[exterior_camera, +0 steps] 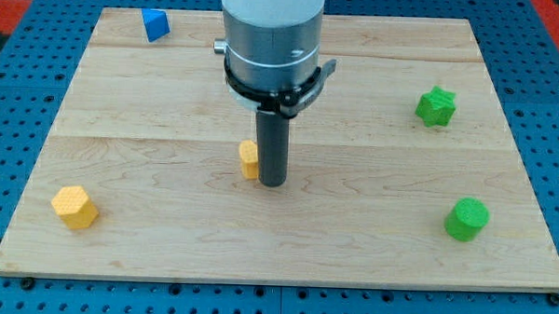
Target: Move the yellow heart down to the blue cube
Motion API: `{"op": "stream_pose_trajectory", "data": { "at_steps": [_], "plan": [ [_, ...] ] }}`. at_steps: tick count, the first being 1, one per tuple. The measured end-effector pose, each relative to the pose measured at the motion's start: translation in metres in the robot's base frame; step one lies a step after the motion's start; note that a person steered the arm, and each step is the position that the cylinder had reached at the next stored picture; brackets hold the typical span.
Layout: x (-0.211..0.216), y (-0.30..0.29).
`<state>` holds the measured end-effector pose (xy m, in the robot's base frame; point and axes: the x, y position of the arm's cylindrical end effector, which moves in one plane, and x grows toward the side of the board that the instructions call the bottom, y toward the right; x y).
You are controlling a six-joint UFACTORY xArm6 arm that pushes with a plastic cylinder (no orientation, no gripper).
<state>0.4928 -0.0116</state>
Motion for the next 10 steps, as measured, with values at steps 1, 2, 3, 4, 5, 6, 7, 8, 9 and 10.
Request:
{"op": "stream_pose_trajectory", "data": {
  "at_steps": [1, 2, 3, 4, 5, 6, 7, 8, 9, 10],
  "plan": [
    [-0.017, -0.006],
    [0.020, -0.020],
    [0.001, -0.031],
    [-0.031, -0.031],
    [-0.063, -0.035],
    [-0.093, -0.035],
    [-0.103, -0.047],
    [0.006, -0.035],
    [0.094, -0.069],
    [0.124, -0.127]
  ]
}}
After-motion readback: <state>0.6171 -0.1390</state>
